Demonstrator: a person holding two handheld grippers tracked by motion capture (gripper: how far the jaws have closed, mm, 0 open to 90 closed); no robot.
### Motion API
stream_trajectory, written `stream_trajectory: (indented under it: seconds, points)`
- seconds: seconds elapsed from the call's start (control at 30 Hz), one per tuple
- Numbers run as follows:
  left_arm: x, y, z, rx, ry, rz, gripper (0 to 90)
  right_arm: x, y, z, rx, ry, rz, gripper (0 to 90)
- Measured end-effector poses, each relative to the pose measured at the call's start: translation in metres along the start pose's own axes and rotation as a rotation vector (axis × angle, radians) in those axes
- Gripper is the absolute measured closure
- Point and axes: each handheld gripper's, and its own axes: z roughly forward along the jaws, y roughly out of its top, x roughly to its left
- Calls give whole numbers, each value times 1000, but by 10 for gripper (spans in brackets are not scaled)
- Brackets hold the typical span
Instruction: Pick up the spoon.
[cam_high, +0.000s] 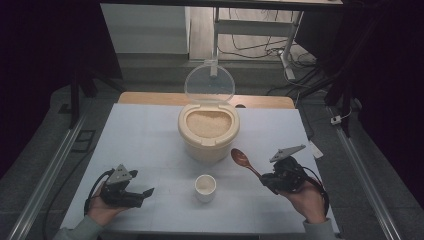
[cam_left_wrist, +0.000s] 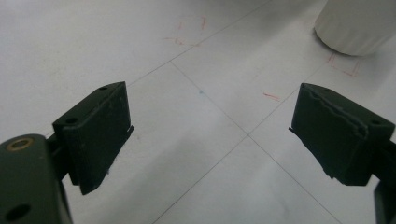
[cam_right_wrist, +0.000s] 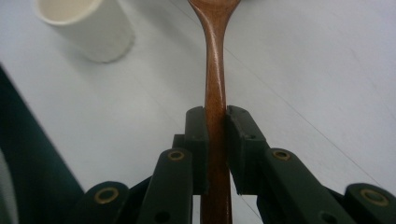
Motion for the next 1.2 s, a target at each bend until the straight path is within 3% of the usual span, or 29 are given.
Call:
stream_trajectory:
  seconds: [0.37,0.8,1.0,1.2]
  points:
    - [1,0,1,3,0,-3,118,16,14,2,-29,56,-101,787]
    - [1,0,1,3,0,-4,118,39,53,13,-31,100,-254,787]
    - [1,0,1,3,2,-4,118,49,60,22,-17,135,-322,787]
    - [0,0,0,2,2,-1,118,55,62,27,-15,150,-353,787]
